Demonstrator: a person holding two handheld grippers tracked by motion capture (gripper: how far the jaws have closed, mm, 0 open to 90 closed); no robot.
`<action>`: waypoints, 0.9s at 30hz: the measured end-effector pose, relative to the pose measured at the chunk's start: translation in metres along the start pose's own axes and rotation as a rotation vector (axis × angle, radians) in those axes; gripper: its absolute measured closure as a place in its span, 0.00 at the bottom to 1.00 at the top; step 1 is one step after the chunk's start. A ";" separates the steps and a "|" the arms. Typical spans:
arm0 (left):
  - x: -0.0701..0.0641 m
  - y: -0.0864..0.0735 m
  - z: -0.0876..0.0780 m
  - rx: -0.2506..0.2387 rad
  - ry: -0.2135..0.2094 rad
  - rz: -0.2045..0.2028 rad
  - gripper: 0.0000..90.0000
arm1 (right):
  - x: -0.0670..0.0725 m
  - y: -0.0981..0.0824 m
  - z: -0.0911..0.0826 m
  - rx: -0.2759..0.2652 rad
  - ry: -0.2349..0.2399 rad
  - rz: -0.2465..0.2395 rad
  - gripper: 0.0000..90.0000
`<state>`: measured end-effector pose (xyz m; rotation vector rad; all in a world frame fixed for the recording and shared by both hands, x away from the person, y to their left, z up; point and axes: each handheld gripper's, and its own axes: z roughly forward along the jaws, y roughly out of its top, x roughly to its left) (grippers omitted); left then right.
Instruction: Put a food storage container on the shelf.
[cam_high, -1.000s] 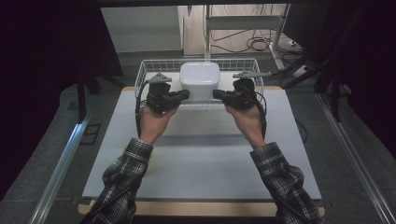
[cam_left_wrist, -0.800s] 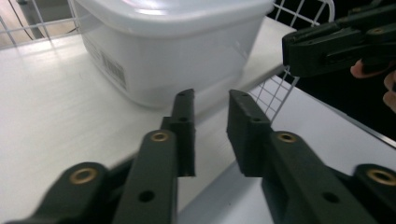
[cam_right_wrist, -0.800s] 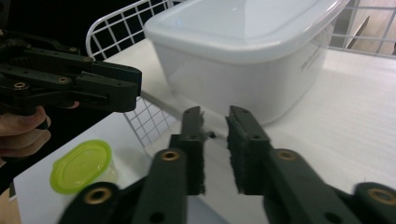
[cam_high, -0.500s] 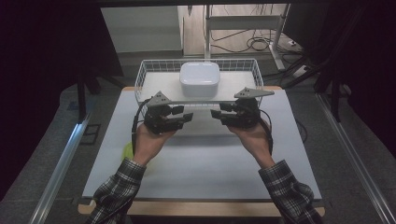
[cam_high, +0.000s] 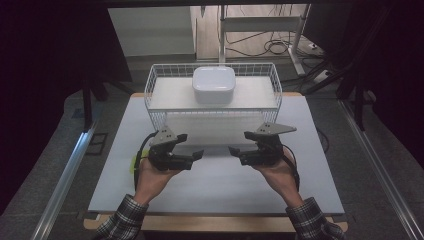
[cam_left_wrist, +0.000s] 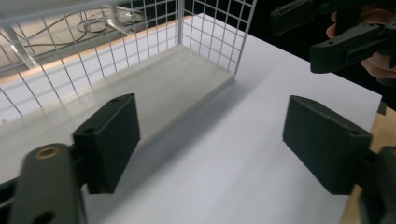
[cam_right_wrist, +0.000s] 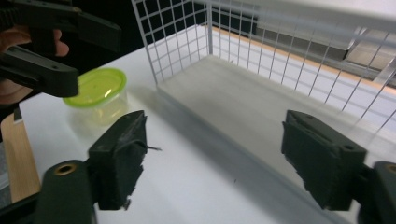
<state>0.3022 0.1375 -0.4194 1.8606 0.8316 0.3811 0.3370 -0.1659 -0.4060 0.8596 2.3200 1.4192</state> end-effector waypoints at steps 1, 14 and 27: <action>-0.001 -0.004 -0.001 0.001 0.001 -0.002 0.19 | 0.000 0.000 0.000 0.000 0.000 0.000 0.22; -0.017 -0.057 -0.016 0.021 0.022 0.004 0.03 | 0.006 -0.048 -0.009 0.058 0.009 -0.004 0.05; -0.028 -0.099 -0.010 0.073 0.008 0.044 0.03 | 0.008 -0.088 -0.021 0.073 0.004 0.013 0.01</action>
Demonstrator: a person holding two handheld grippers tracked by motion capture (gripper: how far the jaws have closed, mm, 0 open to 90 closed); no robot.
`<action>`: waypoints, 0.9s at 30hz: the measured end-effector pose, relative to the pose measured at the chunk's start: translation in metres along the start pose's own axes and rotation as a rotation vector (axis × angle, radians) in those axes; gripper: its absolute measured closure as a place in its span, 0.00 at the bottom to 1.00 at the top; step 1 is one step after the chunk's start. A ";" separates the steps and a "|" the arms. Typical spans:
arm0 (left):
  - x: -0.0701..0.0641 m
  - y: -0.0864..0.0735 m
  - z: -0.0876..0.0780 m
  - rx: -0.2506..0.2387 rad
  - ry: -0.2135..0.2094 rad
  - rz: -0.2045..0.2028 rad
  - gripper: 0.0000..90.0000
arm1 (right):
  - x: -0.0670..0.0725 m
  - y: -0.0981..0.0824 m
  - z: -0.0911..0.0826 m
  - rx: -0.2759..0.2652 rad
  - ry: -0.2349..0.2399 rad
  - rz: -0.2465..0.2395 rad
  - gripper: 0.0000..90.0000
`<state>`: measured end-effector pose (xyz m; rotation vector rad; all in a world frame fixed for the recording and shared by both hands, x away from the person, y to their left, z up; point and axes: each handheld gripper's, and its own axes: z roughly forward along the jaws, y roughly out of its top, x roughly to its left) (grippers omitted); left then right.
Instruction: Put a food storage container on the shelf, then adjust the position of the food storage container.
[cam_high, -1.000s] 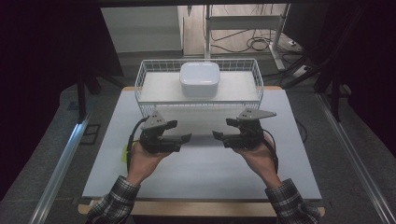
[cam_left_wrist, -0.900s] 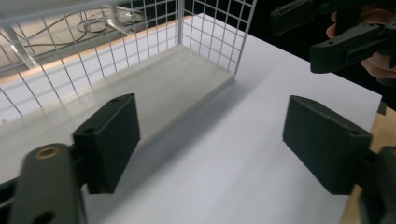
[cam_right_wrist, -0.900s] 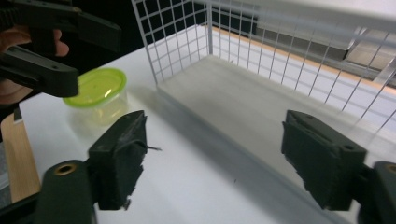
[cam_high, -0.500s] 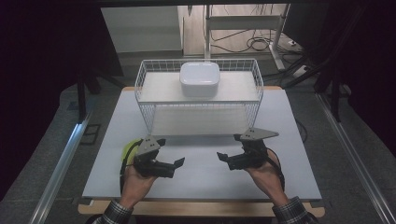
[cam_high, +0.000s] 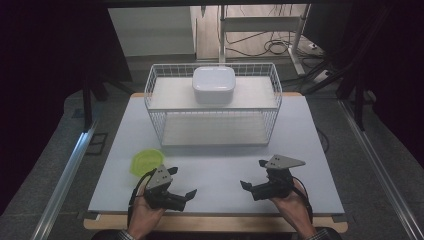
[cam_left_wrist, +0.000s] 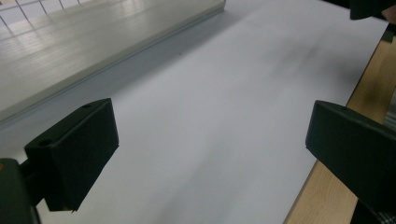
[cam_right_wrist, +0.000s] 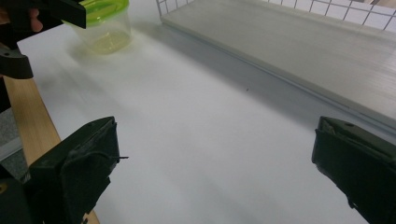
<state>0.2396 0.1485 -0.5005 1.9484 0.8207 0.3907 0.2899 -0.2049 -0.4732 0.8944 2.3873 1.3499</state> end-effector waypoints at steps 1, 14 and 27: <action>-0.001 -0.001 0.001 0.003 0.000 0.006 0.03 | 0.001 -0.002 0.000 0.001 0.000 -0.004 0.01; -0.008 -0.006 0.009 0.098 0.047 0.056 0.03 | -0.003 -0.024 -0.002 0.062 -0.017 -0.007 0.02; 0.015 0.003 -0.020 0.037 0.100 -0.009 0.35 | -0.001 -0.026 0.007 0.090 -0.002 -0.015 0.04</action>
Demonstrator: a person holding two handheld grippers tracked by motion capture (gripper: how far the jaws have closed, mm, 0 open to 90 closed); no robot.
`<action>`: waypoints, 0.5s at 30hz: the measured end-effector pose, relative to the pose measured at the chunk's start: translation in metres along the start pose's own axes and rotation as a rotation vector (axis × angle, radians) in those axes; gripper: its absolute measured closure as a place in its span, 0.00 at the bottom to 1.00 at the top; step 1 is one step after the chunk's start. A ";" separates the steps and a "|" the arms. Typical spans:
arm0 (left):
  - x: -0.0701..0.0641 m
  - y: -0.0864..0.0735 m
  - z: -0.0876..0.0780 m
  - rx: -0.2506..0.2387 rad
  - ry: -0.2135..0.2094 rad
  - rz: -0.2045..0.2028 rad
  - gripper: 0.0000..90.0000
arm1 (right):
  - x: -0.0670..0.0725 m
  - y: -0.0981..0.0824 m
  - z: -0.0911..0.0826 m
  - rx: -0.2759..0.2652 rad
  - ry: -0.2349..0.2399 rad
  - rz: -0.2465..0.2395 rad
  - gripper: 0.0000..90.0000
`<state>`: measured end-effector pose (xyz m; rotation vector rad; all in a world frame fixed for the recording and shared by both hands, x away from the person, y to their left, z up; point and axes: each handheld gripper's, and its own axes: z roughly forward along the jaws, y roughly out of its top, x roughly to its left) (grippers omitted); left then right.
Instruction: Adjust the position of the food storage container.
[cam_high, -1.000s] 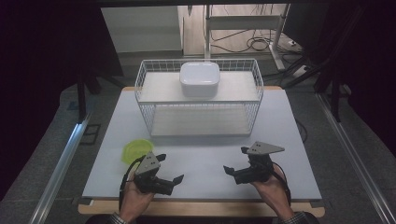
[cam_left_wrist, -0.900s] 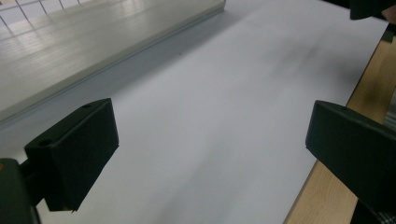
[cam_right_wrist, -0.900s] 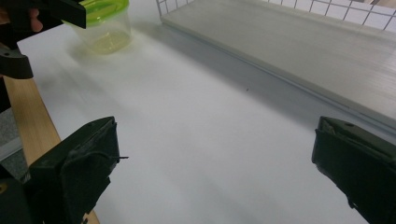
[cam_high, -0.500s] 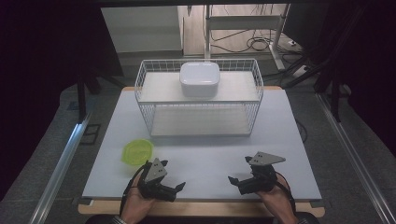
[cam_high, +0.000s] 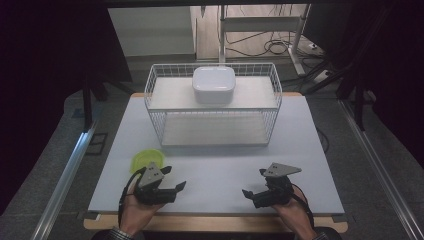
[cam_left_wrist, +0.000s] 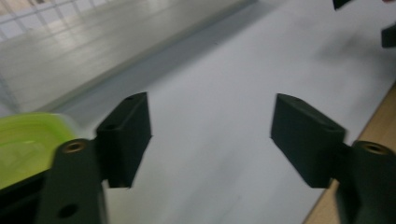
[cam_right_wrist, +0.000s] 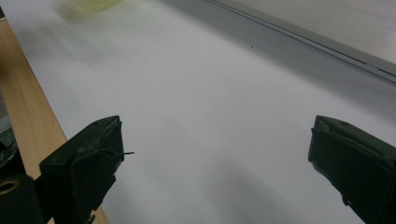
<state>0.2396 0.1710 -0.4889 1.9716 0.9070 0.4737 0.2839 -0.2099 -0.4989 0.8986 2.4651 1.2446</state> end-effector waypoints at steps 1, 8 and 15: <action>0.005 0.000 -0.003 -0.006 0.008 -0.008 0.35 | 0.000 0.000 0.000 0.000 0.000 0.000 0.04; 0.031 -0.006 -0.023 -0.036 0.078 -0.069 0.75 | 0.001 -0.001 0.004 0.023 0.006 -0.010 0.04; 0.050 -0.011 -0.034 -0.038 0.152 -0.109 0.97 | 0.003 -0.001 0.005 0.032 0.008 -0.018 0.05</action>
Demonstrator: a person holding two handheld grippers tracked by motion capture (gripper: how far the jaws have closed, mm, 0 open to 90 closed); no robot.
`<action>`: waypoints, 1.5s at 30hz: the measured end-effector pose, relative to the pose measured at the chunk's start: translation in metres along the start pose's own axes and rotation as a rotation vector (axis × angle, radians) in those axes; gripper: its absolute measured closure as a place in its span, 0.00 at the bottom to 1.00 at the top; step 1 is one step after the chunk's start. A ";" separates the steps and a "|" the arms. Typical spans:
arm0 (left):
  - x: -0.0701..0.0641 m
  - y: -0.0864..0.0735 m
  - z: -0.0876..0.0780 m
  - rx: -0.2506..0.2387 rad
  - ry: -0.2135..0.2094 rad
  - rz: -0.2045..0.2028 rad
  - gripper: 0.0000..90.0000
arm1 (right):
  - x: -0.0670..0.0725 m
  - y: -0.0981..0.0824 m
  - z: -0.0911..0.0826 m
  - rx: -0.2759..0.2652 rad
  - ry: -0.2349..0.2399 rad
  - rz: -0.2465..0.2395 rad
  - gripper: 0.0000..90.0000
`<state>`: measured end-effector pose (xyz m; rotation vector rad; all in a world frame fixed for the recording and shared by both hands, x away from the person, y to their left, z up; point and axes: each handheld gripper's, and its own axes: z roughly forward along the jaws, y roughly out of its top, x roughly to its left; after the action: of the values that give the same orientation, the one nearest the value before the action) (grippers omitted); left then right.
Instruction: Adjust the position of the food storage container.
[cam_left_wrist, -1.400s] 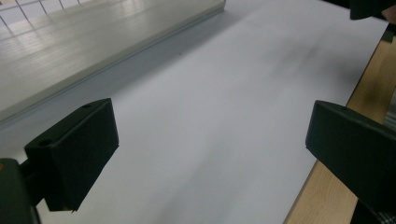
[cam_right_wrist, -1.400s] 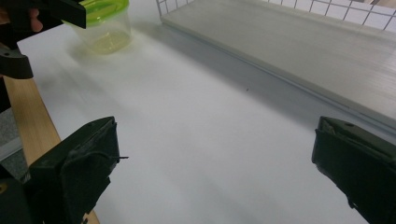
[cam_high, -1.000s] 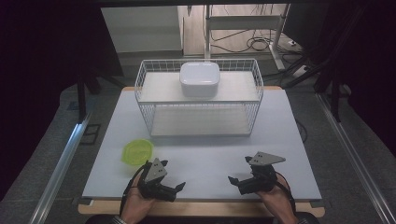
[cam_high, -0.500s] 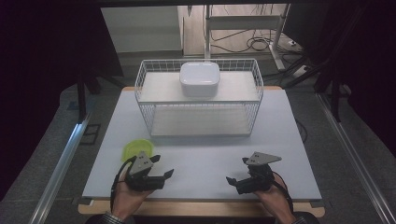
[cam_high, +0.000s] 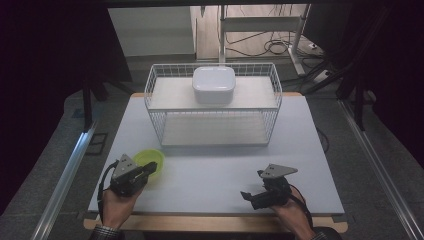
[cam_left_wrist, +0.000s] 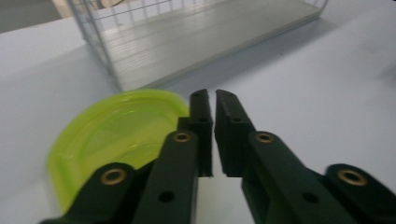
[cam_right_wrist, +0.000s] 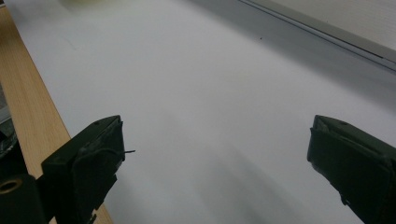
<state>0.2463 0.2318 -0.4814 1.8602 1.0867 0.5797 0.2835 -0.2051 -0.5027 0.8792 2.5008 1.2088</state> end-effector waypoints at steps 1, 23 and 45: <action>0.003 -0.001 -0.001 0.000 0.008 -0.006 1.00 | 0.000 0.000 0.000 0.002 0.001 0.000 0.05; 0.078 -0.031 -0.004 0.061 0.218 -0.184 1.00 | 0.001 -0.002 0.005 0.047 -0.005 -0.009 0.06; 0.064 -0.027 0.022 0.141 0.183 -0.187 1.00 | 0.002 -0.003 0.011 0.092 -0.009 -0.025 0.06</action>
<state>0.2827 0.2830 -0.5176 1.8252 1.4382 0.5852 0.2851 -0.1981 -0.5123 0.8707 2.5702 1.0878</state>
